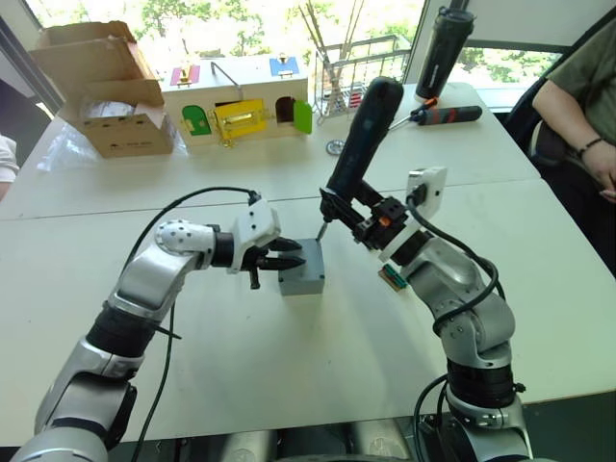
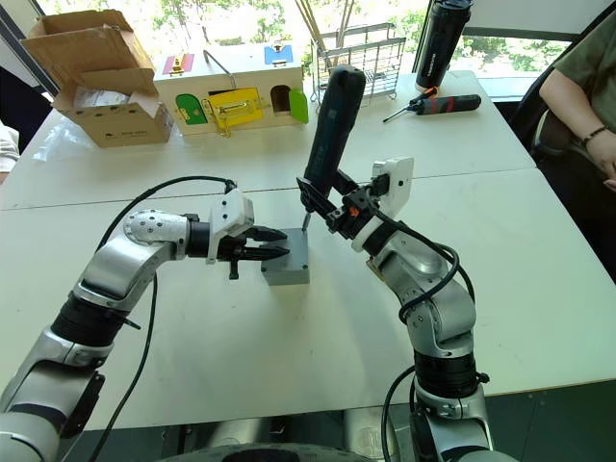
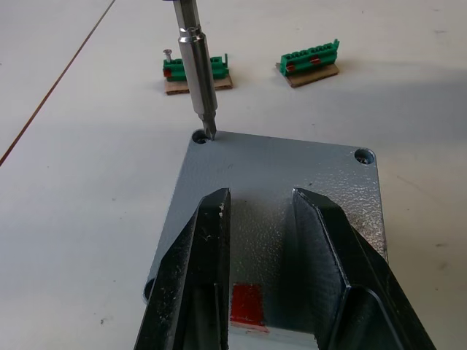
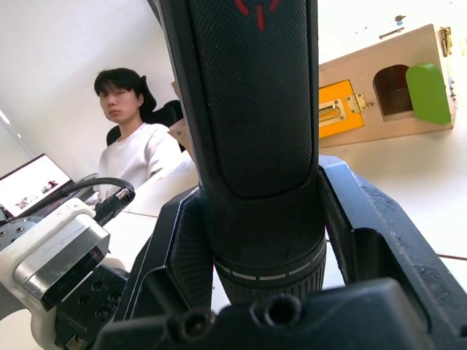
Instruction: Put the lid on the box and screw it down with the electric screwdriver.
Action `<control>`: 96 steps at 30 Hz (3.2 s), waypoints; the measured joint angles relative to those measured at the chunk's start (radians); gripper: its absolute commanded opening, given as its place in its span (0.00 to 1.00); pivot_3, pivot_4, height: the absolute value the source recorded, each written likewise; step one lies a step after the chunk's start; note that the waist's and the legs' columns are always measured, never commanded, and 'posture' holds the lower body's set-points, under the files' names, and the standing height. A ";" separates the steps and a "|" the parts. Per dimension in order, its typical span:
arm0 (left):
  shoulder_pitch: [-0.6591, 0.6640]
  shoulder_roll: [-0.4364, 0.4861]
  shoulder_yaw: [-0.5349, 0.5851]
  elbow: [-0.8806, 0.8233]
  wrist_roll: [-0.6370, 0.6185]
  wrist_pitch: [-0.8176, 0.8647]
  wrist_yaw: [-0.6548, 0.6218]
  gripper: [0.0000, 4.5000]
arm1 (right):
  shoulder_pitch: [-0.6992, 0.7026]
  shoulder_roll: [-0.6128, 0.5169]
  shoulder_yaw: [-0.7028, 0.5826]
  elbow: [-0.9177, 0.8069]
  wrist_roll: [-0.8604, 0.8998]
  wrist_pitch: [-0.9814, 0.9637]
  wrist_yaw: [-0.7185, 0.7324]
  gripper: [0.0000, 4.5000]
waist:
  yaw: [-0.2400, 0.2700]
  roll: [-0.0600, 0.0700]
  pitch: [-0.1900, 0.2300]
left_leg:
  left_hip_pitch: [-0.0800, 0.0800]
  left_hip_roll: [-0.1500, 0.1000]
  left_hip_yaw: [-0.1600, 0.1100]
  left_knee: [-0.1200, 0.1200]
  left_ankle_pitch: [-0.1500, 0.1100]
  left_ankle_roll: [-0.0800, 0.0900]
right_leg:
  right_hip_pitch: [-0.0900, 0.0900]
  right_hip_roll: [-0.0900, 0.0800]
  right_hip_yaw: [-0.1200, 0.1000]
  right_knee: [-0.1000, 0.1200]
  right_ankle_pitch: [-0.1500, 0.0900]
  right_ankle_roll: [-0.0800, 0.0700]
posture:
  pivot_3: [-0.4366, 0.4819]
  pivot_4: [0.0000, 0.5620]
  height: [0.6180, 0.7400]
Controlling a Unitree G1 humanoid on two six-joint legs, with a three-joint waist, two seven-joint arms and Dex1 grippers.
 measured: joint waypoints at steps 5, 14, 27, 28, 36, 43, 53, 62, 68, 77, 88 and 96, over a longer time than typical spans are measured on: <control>0.003 0.000 0.000 -0.007 0.000 0.004 0.006 0.29 | 0.000 -0.011 0.016 0.009 -0.013 -0.021 -0.001 0.39 | 0.000 0.000 0.000 | 0.000 0.000 0.000 0.000 0.000 0.000 | 0.000 0.000 0.000 0.000 0.000 0.000 | 0.48 0.27 1.00; 0.004 -0.003 -0.001 -0.007 0.002 0.004 0.006 0.29 | 0.000 -0.021 0.045 0.044 -0.042 -0.081 0.001 0.39 | 0.000 0.000 0.000 | 0.001 0.000 0.000 0.000 0.000 0.000 | 0.001 0.000 0.000 0.000 0.000 0.000 | 0.48 0.27 1.00; 0.015 -0.004 -0.013 -0.007 0.022 -0.002 0.004 0.29 | -0.029 -0.032 0.176 0.082 -0.152 -0.137 0.037 0.39 | -0.006 -0.002 -0.009 | 0.017 0.001 0.000 -0.006 -0.001 0.002 | 0.010 0.002 0.002 0.000 0.000 0.000 | 0.48 0.27 1.00; 0.018 -0.004 -0.014 -0.007 0.022 -0.001 0.004 0.29 | -0.028 -0.030 0.176 0.085 -0.153 -0.137 0.037 0.39 | -0.005 -0.003 -0.011 | 0.017 0.001 0.000 -0.006 -0.001 0.002 | 0.010 0.002 0.002 0.000 0.000 0.000 | 0.48 0.27 1.00; 0.040 -0.004 -0.016 -0.007 0.023 -0.002 0.009 0.29 | -0.012 -0.023 0.176 0.117 -0.174 -0.154 0.034 0.39 | -0.004 -0.006 -0.030 | 0.018 0.001 0.000 -0.006 -0.002 0.003 | 0.011 0.002 0.003 -0.001 0.000 0.000 | 0.48 0.27 1.00; 0.047 -0.004 -0.029 -0.007 0.041 -0.004 0.013 0.29 | -0.006 -0.012 0.180 0.150 -0.199 -0.165 0.024 0.39 | -0.001 -0.006 -0.037 | 0.031 0.001 -0.001 -0.010 -0.003 0.005 | 0.026 0.002 0.004 -0.009 0.000 0.000 | 0.48 0.27 1.00; 0.054 -0.012 -0.036 -0.003 0.045 -0.002 0.015 0.29 | -0.012 -0.004 0.184 0.183 -0.219 -0.176 0.007 0.39 | 0.022 -0.006 -0.039 | 0.051 0.002 -0.001 -0.023 -0.007 0.011 | 0.042 0.003 0.006 -0.029 -0.001 0.000 | 0.48 0.27 1.00; 0.060 -0.015 -0.037 -0.005 0.045 -0.003 0.026 0.29 | 0.015 -0.008 0.186 0.171 -0.230 -0.203 0.008 0.39 | 0.024 -0.007 -0.042 | 0.051 0.002 -0.001 -0.023 -0.007 0.012 | 0.043 0.002 0.006 -0.032 -0.001 0.000 | 0.48 0.27 1.00; 0.061 -0.016 -0.041 -0.005 0.045 -0.007 0.032 0.29 | 0.023 -0.008 0.188 0.171 -0.242 -0.215 0.001 0.39 | 0.025 -0.007 -0.042 | 0.051 0.002 -0.001 -0.023 -0.007 0.012 | 0.044 0.002 0.006 -0.032 -0.001 0.000 | 0.48 0.27 1.00; 0.060 -0.018 -0.046 -0.001 0.045 -0.020 0.034 0.29 | 0.020 0.002 0.189 0.180 -0.250 -0.218 -0.021 0.39 | 0.029 -0.007 -0.042 | 0.051 0.002 -0.001 -0.024 -0.007 0.012 | 0.044 0.002 0.006 -0.033 -0.001 0.000 | 0.48 0.27 1.00; 0.060 -0.018 -0.046 0.002 0.045 -0.021 0.034 0.29 | 0.024 0.002 0.189 0.178 -0.250 -0.224 -0.024 0.39 | 0.030 -0.007 -0.042 | 0.051 0.002 -0.001 -0.024 -0.008 0.012 | 0.044 0.001 0.007 -0.034 -0.001 0.000 | 0.48 0.27 1.00; 0.059 -0.020 -0.047 0.005 0.046 -0.024 0.033 0.29 | 0.025 -0.002 0.190 0.165 -0.250 -0.223 -0.028 0.39 | 0.032 -0.006 -0.042 | 0.050 0.002 -0.001 -0.024 -0.008 0.012 | 0.044 0.001 0.007 -0.035 -0.001 0.000 | 0.48 0.27 1.00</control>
